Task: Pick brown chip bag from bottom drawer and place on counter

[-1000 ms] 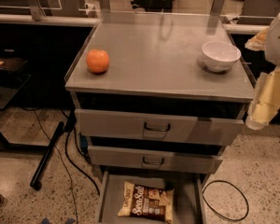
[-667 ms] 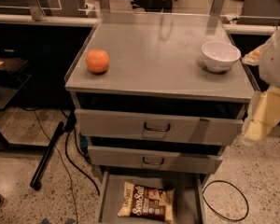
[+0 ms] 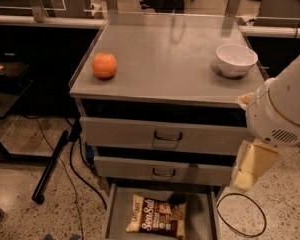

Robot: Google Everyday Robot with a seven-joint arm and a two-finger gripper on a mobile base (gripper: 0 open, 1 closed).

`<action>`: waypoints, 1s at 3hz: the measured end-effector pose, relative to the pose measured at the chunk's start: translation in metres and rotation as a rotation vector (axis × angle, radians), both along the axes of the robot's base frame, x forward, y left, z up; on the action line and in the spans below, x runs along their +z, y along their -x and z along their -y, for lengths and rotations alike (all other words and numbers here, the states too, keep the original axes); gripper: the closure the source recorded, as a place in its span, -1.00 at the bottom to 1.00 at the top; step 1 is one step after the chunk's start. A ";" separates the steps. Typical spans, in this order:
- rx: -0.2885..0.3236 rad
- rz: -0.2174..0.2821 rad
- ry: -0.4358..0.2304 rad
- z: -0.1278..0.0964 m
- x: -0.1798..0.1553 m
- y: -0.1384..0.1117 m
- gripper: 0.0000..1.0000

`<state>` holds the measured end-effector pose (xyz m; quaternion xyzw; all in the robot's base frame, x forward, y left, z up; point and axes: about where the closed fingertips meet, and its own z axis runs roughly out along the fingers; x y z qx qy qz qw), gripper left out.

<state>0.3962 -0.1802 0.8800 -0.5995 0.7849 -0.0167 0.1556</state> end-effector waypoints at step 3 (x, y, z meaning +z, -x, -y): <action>-0.012 -0.066 -0.067 -0.013 -0.083 0.013 -1.00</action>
Offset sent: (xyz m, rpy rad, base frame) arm -0.0117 0.0034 -0.0353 0.0660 0.0505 0.0028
